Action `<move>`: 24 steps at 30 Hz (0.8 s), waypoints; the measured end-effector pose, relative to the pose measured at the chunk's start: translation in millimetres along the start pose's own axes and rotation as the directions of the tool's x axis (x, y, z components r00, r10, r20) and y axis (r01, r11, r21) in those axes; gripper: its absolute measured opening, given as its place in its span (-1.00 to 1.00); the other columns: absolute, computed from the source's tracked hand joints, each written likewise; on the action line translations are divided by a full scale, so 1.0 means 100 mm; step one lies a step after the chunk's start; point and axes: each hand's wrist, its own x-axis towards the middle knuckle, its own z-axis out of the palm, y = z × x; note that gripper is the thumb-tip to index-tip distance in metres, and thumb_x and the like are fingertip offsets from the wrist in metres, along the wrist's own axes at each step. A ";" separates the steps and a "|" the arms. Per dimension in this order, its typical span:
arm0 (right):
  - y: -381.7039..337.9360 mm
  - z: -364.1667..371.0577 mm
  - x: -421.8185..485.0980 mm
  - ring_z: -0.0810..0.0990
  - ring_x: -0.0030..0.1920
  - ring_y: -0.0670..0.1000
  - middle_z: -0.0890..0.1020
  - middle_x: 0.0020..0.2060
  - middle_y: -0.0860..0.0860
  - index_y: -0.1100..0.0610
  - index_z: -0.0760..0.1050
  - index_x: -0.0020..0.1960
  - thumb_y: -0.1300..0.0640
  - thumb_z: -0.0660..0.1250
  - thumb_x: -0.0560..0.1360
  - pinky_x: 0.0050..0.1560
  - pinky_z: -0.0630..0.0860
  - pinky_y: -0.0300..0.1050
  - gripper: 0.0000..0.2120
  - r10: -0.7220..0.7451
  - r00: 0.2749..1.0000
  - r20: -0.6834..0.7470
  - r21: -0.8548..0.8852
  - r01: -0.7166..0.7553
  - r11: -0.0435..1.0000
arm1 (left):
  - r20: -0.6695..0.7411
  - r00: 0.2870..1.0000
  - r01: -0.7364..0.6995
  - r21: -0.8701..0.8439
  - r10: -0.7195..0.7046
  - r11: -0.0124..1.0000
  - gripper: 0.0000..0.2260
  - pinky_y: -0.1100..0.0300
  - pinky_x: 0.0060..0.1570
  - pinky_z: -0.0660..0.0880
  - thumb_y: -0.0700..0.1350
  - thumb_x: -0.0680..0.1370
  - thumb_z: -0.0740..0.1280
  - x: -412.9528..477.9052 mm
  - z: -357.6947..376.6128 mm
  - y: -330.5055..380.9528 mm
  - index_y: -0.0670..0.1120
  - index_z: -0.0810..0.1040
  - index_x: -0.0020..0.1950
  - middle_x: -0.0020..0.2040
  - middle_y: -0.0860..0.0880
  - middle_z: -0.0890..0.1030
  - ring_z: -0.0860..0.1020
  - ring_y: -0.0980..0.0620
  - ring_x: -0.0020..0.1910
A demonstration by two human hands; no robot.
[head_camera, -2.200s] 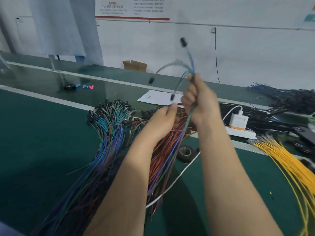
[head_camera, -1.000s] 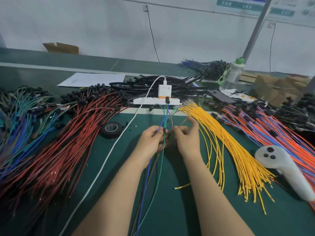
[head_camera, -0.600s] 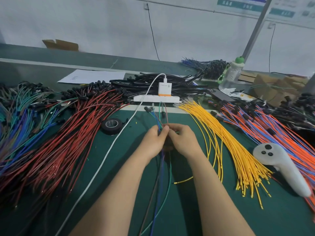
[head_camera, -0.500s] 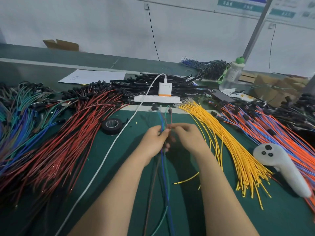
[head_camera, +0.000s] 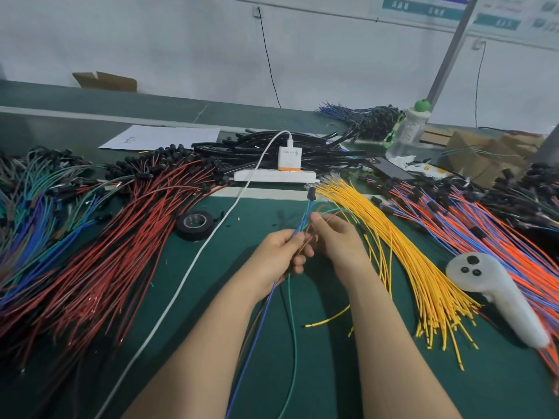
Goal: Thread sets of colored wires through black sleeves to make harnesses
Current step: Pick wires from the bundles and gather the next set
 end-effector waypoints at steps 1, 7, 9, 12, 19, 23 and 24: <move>0.00 0.01 -0.01 0.44 -0.40 0.07 0.54 -0.31 0.18 0.20 0.50 -0.21 0.14 0.30 0.57 -0.13 0.41 0.03 -0.79 0.016 1.000 -0.027 0.015 -0.015 1.000 | -0.007 1.000 0.000 -0.013 0.000 1.000 -0.78 0.37 -0.55 0.29 -0.20 0.66 0.10 0.00 0.00 0.00 -0.16 0.50 -0.08 -0.42 0.02 0.52 0.32 0.20 -0.57; -0.01 -0.01 -0.01 0.51 -0.33 0.08 0.59 -0.32 0.14 0.19 0.50 -0.28 0.14 0.33 0.55 -0.19 0.45 -0.06 -0.76 0.081 0.989 -0.121 0.077 -0.072 0.994 | -0.076 0.997 -0.021 0.097 0.028 0.995 -0.83 0.33 -0.51 0.40 -0.17 0.67 0.07 0.00 0.05 -0.01 -0.13 0.43 -0.01 -0.38 -0.02 0.61 0.43 0.16 -0.55; -0.02 -0.01 0.00 0.52 -0.28 0.07 0.62 -0.31 0.08 0.18 0.54 -0.24 0.15 0.30 0.56 -0.21 0.47 -0.08 -0.78 0.078 0.990 -0.116 0.073 -0.070 0.995 | -0.103 0.994 -0.015 0.073 0.022 0.997 -0.84 0.30 -0.47 0.50 -0.17 0.67 0.05 0.00 0.06 -0.01 -0.16 0.39 0.01 -0.32 -0.08 0.61 0.53 0.13 -0.51; -0.02 -0.04 0.02 0.53 -0.23 0.10 0.62 -0.32 0.07 0.19 0.57 -0.21 0.17 0.29 0.57 -0.08 0.52 0.05 -0.79 0.063 0.994 -0.094 0.034 -0.060 0.998 | -0.147 0.989 -0.018 0.095 0.032 0.995 -0.85 0.27 -0.41 0.56 -0.18 0.67 0.04 0.03 0.07 -0.02 -0.16 0.36 0.01 -0.28 -0.13 0.59 0.59 0.10 -0.48; 0.04 -0.03 0.06 0.44 -0.46 -0.12 0.56 -0.43 -0.05 0.12 0.53 -0.27 0.15 0.26 0.58 -0.36 0.39 -0.28 -0.74 -0.023 0.983 -0.185 -0.152 -0.006 0.988 | -0.149 0.980 -0.093 0.233 0.130 0.968 -0.85 0.33 -0.34 0.55 -0.24 0.63 0.16 0.03 0.01 -0.06 -0.18 0.50 -0.07 -0.23 -0.14 0.61 0.63 0.12 -0.39; 0.06 0.00 0.07 0.45 -0.45 -0.11 0.54 -0.44 -0.06 0.10 0.51 -0.28 0.13 0.26 0.58 -0.40 0.40 -0.29 -0.74 -0.024 0.968 -0.251 -0.120 -0.006 0.993 | -0.098 0.984 -0.123 0.208 0.146 0.970 -0.87 0.27 -0.27 0.58 -0.24 0.63 0.17 0.01 0.02 -0.03 -0.16 0.44 0.15 -0.26 -0.12 0.63 0.65 0.02 -0.33; 0.06 -0.01 0.07 0.45 -0.45 -0.12 0.55 -0.44 -0.06 0.10 0.52 -0.27 0.14 0.26 0.59 -0.42 0.40 -0.33 -0.74 -0.021 0.970 -0.244 -0.098 -0.003 0.995 | -0.093 0.985 -0.126 0.184 0.145 0.975 -0.89 0.26 -0.27 0.58 -0.24 0.63 0.17 0.00 0.01 -0.02 -0.14 0.42 0.14 -0.27 -0.12 0.64 0.65 0.02 -0.33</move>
